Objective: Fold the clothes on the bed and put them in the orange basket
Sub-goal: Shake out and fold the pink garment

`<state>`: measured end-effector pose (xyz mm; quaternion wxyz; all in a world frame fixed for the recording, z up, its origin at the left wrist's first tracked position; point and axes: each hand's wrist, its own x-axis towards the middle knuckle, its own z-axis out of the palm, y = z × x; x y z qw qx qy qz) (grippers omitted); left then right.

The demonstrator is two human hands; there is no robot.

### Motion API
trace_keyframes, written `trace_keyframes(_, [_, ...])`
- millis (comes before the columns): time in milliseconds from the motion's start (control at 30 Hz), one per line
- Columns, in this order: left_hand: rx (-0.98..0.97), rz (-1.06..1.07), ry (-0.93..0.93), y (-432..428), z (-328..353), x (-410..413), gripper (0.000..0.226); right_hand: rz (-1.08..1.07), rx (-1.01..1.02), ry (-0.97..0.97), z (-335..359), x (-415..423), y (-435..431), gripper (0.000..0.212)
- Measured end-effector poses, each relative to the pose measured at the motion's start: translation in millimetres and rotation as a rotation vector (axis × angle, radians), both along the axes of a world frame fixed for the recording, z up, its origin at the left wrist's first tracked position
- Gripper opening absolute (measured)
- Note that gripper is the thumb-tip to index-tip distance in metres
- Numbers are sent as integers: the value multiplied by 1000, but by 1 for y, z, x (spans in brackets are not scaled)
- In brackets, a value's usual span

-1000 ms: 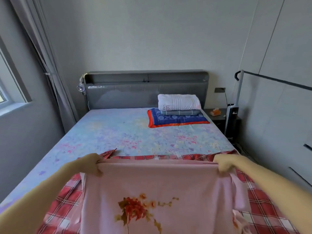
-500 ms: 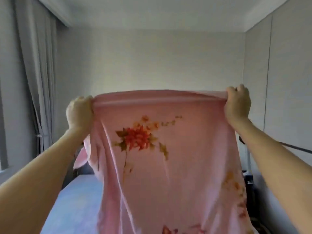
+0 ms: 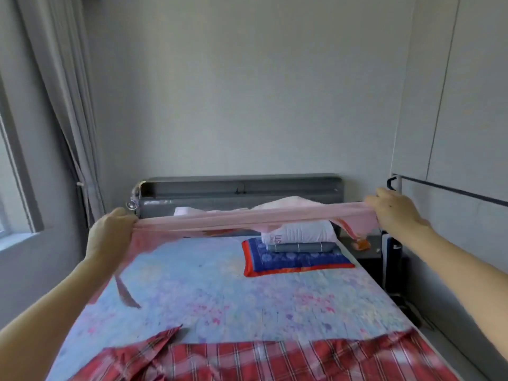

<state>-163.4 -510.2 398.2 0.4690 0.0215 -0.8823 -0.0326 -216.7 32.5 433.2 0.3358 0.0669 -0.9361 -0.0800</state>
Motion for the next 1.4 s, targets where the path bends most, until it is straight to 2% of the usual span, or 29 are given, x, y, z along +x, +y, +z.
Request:
trace_keyframes(167, [-35, -128, -190, 8, -108, 75, 25, 49, -70, -260, -114, 72, 39, 31])
trace_keyframes(267, [24, -93, -470, 15, -163, 120, 22, -15, -159, -394, -160, 123, 53, 29])
trace_keyframes(333, [1, -24, -660, 22, -189, 148, 19, 7, -183, -553, -199, 148, 65, 31])
trace_keyframes(433, [-142, -95, -840, 38, -216, 189, 24, -37, -21, -690, -249, 196, 88, 24])
trace_keyframes(467, [-165, -116, -934, 45, -223, 200, 32, -83, -101, -789, -262, 212, 90, 21])
trace_keyframes(500, [-132, -148, -1034, 53, -229, 212, 39, -105, -67, -875, -278, 225, 92, 20])
trace_keyframes(600, [-133, -271, -1234, 86, -232, 240, 33, -128, 309, -1057, -308, 257, 60, 34])
trace_keyframes(667, [-166, -306, -1318, 119, -229, 254, 23, -62, 400, -1201, -318, 275, 18, 46])
trace_keyframes(733, [-199, -340, -1345, 156, -225, 259, 22, 151, 218, -1261, -317, 286, -36, 69])
trace_keyframes(800, [-204, -355, -1310, 188, -224, 260, 25, 425, -180, -1247, -303, 300, -99, 85])
trace_keyframes(833, [-195, -340, -1288, 202, -223, 261, 26, 528, -341, -1229, -299, 309, -129, 86])
trace_keyframes(900, [-155, -324, -1215, 220, -220, 264, 27, 600, -524, -1082, -295, 323, -173, 70])
trace_keyframes(1000, [-79, -304, -1115, 223, -225, 272, 19, 502, -709, -842, -293, 326, -187, 37])
trace_keyframes(1100, [-29, -216, -1064, 215, -240, 286, 28, 536, -698, -838, -294, 325, -175, 22])
trace_keyframes(1167, [86, -179, -1045, 212, -254, 297, 28, 568, -671, -827, -294, 331, -167, 28])
trace_keyframes(1233, [228, -155, -1008, 208, -267, 308, 21, 595, -725, -812, -289, 337, -157, 40])
trace_keyframes(1300, [411, -138, -970, 199, -279, 316, 25, 622, -763, -848, -284, 336, -142, 37])
trace_keyframes(1367, [534, -133, -947, 185, -282, 321, 20, 592, -605, -980, -287, 326, -125, 21])
trace_keyframes(1400, [512, -146, -951, 178, -278, 320, 19, 564, -455, -1082, -288, 319, -117, 15])
